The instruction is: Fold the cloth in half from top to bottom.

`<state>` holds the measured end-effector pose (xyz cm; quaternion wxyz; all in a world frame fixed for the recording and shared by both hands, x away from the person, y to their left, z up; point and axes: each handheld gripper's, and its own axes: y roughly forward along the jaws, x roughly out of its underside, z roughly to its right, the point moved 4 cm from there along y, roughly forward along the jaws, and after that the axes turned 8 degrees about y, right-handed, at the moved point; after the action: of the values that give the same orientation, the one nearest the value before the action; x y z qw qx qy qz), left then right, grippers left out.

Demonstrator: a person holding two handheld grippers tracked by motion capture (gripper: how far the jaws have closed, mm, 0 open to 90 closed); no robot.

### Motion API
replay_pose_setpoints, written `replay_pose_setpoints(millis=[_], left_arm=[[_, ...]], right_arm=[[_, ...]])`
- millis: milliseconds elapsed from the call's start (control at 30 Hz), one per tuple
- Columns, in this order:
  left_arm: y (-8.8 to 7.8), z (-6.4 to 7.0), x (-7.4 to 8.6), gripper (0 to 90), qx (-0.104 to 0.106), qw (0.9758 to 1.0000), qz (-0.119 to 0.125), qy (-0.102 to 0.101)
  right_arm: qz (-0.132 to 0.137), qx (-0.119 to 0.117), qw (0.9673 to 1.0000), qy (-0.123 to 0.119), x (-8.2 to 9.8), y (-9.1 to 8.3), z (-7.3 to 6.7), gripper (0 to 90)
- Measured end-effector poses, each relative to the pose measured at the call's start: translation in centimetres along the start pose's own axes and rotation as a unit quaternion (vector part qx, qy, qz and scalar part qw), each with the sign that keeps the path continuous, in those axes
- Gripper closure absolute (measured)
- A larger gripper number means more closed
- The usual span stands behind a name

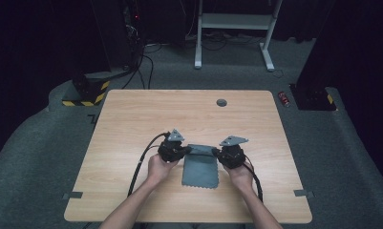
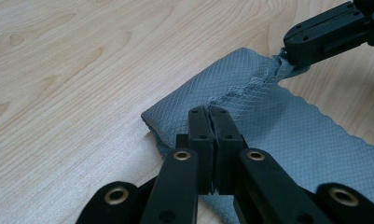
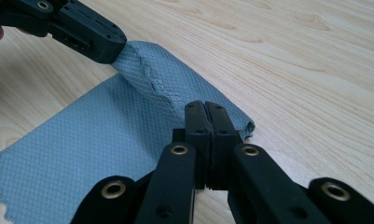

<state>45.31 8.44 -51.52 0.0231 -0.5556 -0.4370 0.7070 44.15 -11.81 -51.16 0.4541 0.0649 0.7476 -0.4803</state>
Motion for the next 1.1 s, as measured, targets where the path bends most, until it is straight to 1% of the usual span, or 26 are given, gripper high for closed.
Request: replay_pose_setpoints(millis=[133, 233, 267, 400, 667, 733, 767, 933, 967, 1100], left_arm=[[-0.2, 0.3, 0.2, 88.7, 0.000, 1.0000, 0.001, 0.003], [-0.3, 0.4, 0.4, 88.7, -0.001, 1.0000, 0.003, 0.000], [-0.3, 0.5, 0.4, 88.7, 0.000, 1.0000, 0.006, -0.002], [-0.5, 0.8, 0.5, 88.7, 0.004, 1.0000, 0.009, -0.003], [-0.8, 1.4, 0.6, 88.7, 0.008, 0.9998, 0.015, -0.005], [-0.8, 1.6, 0.7, 88.7, 0.010, 0.9998, 0.016, -0.003], [-0.9, 1.6, 0.7, 88.7, 0.010, 0.9998, 0.015, 0.001], [-1.0, 1.9, 0.9, 88.7, 0.011, 0.9998, 0.015, 0.003], [-1.0, 2.0, 0.9, 88.7, 0.012, 0.9998, 0.015, 0.001], [-1.1, 2.3, 1.0, 88.7, 0.011, 0.9998, 0.011, 0.010]], right_arm=[[0.002, -0.003, 1.0000, 0.001, 0.2, -0.2, -0.1, 89.4], [0.000, -0.004, 1.0000, 0.002, 0.4, -0.3, -0.3, 89.4], [0.002, -0.004, 1.0000, -0.001, 0.4, -0.3, -0.3, 89.4], [0.005, -0.007, 0.9999, 0.006, 0.6, -0.6, -0.4, 89.4], [0.007, -0.013, 0.9999, 0.008, 1.0, -1.2, -0.5, 89.4], [0.007, -0.014, 0.9998, 0.009, 1.1, -1.4, -0.5, 89.4], [0.009, -0.015, 0.9998, 0.005, 1.1, -1.4, -0.5, 89.4], [0.009, -0.020, 0.9997, 0.007, 1.4, -1.7, -0.7, 89.4], [0.010, -0.022, 0.9997, 0.005, 1.5, -1.8, -0.7, 89.4], [0.009, -0.024, 0.9997, 0.005, 1.9, -1.9, -0.9, 89.4]])
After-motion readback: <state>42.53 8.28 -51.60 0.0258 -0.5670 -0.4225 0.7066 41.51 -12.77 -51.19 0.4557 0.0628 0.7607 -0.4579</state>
